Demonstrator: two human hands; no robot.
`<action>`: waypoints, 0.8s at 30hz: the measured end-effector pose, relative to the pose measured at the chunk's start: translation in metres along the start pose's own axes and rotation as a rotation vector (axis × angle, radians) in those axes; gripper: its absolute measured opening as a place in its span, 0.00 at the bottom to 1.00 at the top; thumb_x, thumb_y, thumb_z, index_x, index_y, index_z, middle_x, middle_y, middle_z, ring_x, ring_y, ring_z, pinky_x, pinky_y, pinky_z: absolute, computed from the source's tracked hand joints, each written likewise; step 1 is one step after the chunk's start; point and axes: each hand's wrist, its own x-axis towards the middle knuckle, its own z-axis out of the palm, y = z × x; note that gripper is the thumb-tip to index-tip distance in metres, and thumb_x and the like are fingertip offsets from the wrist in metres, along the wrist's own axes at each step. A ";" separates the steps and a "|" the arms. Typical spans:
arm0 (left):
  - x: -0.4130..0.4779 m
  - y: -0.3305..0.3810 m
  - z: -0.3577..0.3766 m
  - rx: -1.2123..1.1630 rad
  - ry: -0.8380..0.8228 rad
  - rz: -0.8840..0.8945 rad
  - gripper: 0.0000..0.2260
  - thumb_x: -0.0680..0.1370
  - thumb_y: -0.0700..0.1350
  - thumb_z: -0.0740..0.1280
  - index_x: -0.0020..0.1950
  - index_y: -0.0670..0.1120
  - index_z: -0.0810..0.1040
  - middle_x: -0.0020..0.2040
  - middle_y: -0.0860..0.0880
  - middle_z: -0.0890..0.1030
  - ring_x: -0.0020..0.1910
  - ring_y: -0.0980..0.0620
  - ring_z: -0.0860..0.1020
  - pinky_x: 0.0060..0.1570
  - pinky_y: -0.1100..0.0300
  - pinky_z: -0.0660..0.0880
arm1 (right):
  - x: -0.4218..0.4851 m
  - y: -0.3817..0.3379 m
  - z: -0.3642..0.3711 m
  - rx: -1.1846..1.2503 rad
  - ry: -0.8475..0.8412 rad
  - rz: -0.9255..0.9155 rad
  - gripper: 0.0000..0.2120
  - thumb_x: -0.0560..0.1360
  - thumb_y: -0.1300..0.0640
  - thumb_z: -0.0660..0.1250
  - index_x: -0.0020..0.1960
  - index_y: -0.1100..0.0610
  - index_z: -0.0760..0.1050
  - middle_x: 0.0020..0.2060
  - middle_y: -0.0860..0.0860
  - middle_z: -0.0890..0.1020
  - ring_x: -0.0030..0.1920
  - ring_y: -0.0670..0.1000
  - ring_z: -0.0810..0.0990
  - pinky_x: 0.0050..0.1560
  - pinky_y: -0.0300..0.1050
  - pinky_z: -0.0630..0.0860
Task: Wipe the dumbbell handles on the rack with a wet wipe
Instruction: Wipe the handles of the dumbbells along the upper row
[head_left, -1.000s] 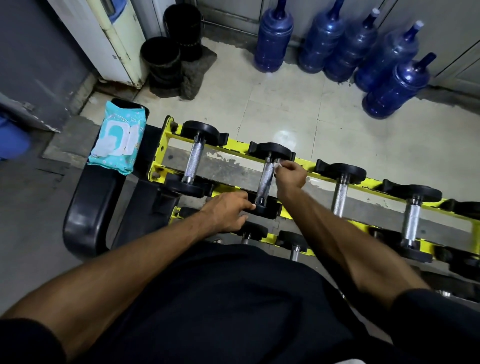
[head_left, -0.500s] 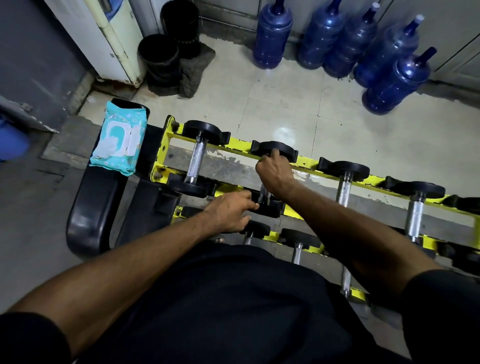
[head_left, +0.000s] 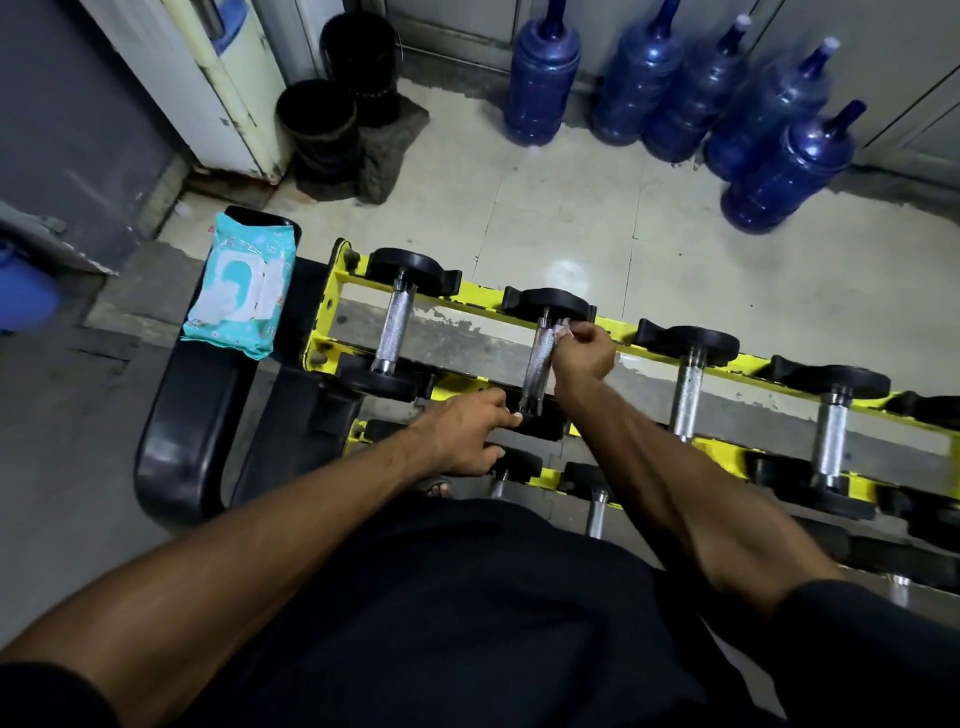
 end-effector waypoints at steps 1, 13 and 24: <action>0.000 0.000 -0.001 0.005 -0.017 0.002 0.25 0.77 0.51 0.70 0.74 0.50 0.71 0.59 0.51 0.71 0.57 0.52 0.73 0.55 0.57 0.74 | 0.005 -0.002 0.003 0.095 -0.035 0.140 0.08 0.75 0.67 0.67 0.49 0.55 0.76 0.45 0.52 0.81 0.43 0.51 0.79 0.44 0.43 0.77; -0.004 -0.003 0.004 0.020 -0.109 0.011 0.33 0.76 0.51 0.71 0.79 0.48 0.62 0.63 0.51 0.65 0.60 0.52 0.72 0.59 0.55 0.76 | 0.015 -0.006 -0.011 0.348 -0.433 0.621 0.08 0.81 0.63 0.58 0.46 0.59 0.75 0.40 0.55 0.77 0.40 0.54 0.77 0.42 0.49 0.75; -0.001 -0.007 0.005 0.033 -0.092 0.041 0.31 0.76 0.50 0.70 0.77 0.48 0.66 0.63 0.50 0.67 0.59 0.51 0.73 0.58 0.53 0.76 | -0.005 -0.002 -0.036 -0.904 -0.147 -0.994 0.09 0.73 0.61 0.71 0.50 0.50 0.83 0.51 0.45 0.85 0.38 0.55 0.83 0.32 0.42 0.73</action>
